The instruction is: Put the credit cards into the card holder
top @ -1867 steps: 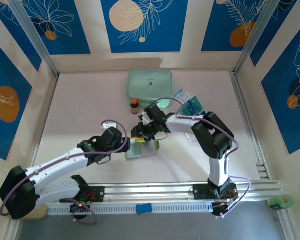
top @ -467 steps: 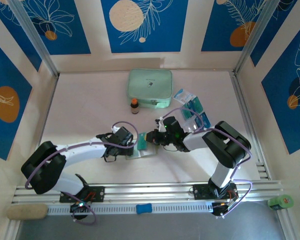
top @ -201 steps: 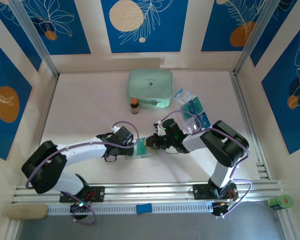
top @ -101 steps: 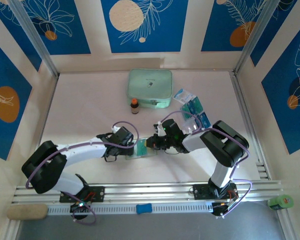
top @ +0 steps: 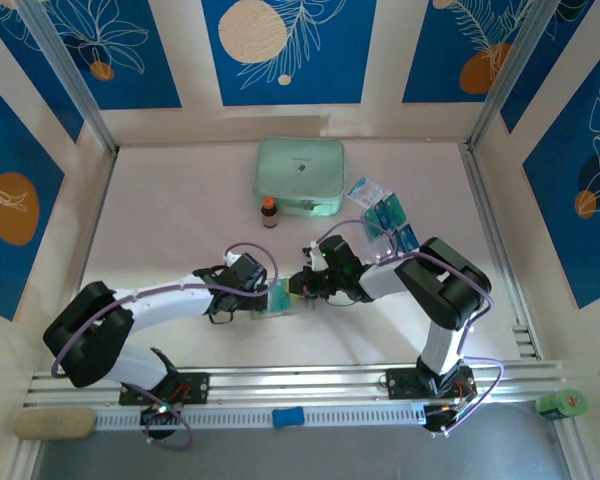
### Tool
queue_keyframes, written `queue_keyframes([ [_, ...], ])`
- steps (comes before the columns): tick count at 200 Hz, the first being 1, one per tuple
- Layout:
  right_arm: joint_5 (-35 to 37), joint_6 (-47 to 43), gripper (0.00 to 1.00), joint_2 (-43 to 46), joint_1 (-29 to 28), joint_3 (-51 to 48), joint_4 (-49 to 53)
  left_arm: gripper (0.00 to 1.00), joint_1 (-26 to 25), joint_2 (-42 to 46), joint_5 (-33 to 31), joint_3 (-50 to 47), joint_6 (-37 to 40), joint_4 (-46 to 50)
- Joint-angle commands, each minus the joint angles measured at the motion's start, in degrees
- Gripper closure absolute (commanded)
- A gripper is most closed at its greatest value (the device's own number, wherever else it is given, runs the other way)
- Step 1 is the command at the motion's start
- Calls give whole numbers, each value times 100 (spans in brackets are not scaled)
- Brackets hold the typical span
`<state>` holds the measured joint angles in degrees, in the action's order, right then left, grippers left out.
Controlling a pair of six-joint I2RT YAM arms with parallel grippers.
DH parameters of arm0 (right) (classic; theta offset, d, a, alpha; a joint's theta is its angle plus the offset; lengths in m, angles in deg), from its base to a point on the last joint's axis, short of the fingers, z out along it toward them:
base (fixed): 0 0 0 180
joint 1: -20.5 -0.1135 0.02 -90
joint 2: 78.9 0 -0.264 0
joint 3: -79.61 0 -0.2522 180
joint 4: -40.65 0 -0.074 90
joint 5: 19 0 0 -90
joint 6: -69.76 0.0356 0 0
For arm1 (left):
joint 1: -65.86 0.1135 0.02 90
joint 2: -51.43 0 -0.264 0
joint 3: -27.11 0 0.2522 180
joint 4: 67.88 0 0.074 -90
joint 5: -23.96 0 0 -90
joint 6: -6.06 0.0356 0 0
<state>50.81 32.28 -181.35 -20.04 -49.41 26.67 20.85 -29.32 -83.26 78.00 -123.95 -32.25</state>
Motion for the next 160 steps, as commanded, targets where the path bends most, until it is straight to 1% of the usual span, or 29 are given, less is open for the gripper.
queue_keyframes([
  [1,-12,-131,100,-211,-91,102,501,0,-20,-97,-79,-84,41,160],
  [24,-4,-198,100,-279,-154,311,796,0,-25,-17,-66,-21,44,190],
  [47,16,-428,100,-319,-231,606,1411,0,-9,136,-99,73,26,263],
  [61,86,-681,92,-240,-243,802,1928,0,11,274,-128,93,-3,317],
  [69,155,-840,85,-141,-236,881,2197,0,25,380,-151,85,-43,348],
  [77,238,-996,81,-25,-236,969,2471,0,46,479,-183,62,-89,379],
  [93,418,-1279,74,228,-227,1127,2980,0,111,671,-202,-21,-184,420],
  [114,593,-1545,73,459,-231,1336,3479,0,194,868,-253,-171,-293,466],
  [135,641,-1718,74,511,-260,1538,3774,0,285,964,-289,-329,-421,545],
  [160,746,-1838,81,410,-345,1792,3983,0,344,989,-326,-486,-607,643],
])
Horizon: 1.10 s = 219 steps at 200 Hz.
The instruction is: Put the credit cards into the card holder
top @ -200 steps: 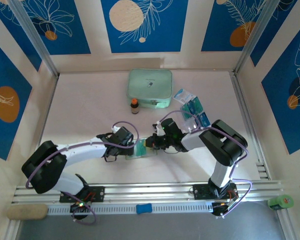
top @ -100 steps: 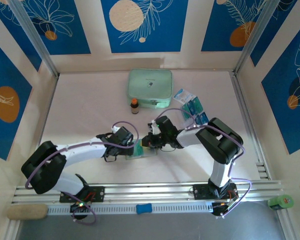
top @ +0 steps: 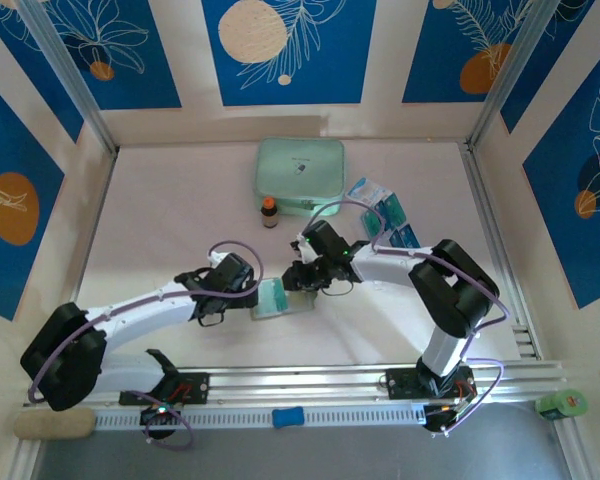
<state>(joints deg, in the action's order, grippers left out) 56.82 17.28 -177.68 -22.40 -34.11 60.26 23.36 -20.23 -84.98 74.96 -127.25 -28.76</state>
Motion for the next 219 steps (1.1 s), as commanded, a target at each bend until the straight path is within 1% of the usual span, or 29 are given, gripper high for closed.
queue_keyframes([
  [1,144,-340,81,34,-116,270,630,0,97,76,-154,-182,-285,298],
  [27,213,-386,88,-209,-222,498,729,0,119,10,-105,-279,-380,261],
  [47,276,-416,91,-396,-302,640,781,0,135,-124,-64,-271,-354,217],
  [113,442,-447,94,-998,-530,1103,1058,0,141,-552,34,-158,-197,51],
  [149,415,-379,96,-1226,-717,1370,1153,0,139,-595,39,-163,-161,-5],
  [180,427,-379,97,-1056,-721,1455,1274,0,137,-588,36,-167,-152,-13],
  [219,585,-326,97,-590,-515,1252,1375,0,137,-594,37,-166,-143,-21],
])
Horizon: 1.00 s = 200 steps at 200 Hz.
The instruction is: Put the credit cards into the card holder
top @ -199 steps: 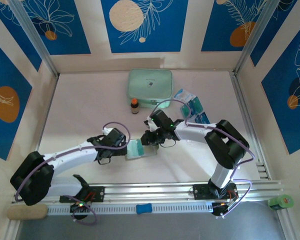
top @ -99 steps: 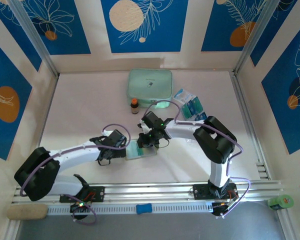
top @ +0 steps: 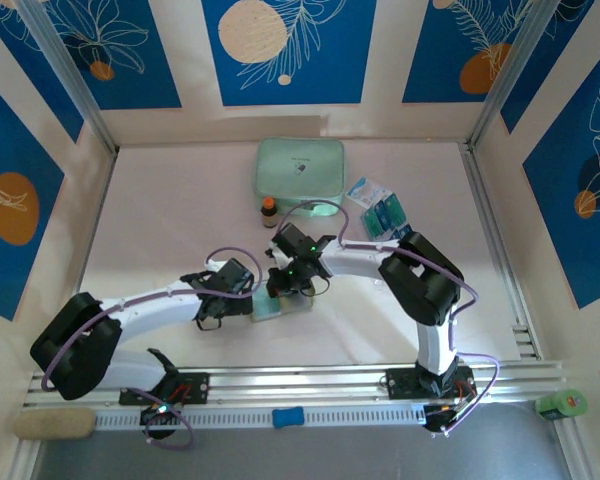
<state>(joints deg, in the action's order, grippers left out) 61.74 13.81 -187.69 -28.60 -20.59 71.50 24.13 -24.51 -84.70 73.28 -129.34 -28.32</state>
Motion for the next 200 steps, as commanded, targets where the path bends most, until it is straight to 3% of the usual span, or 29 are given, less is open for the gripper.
queue_keyframes([
  [1,101,22,97,416,108,-105,252,0,60,-166,10,3,72,-65],
  [115,92,67,97,23,232,-136,164,0,60,-266,4,12,111,-134],
  [200,29,6,98,-205,16,128,304,0,61,-290,29,9,120,-198],
])
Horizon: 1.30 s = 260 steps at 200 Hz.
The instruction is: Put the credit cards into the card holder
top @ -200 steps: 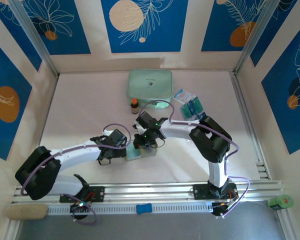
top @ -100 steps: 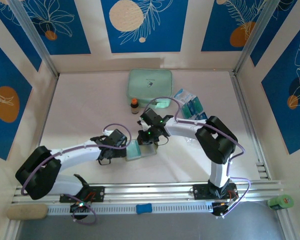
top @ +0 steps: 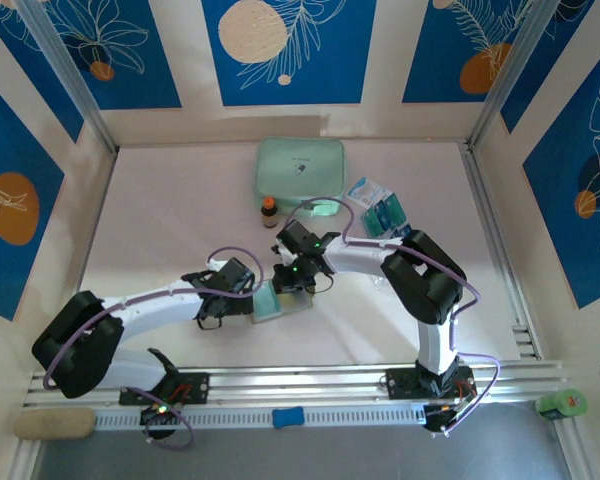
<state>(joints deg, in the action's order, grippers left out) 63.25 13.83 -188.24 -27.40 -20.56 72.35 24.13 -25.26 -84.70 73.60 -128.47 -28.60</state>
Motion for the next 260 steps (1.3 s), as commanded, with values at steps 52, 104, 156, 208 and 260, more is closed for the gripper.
queue_keyframes([
  [52,-122,0,100,-221,-215,229,298,0,60,-198,35,-61,24,-188],
  [104,-92,-56,100,-233,-291,344,448,0,60,-185,53,-74,28,-206],
  [156,10,-106,96,602,127,41,593,0,65,30,29,-26,32,-105],
  [208,325,-187,84,1359,674,-471,746,0,115,559,-228,110,64,327],
  [260,629,-304,66,1391,958,-748,767,0,386,1261,-322,178,177,670],
])
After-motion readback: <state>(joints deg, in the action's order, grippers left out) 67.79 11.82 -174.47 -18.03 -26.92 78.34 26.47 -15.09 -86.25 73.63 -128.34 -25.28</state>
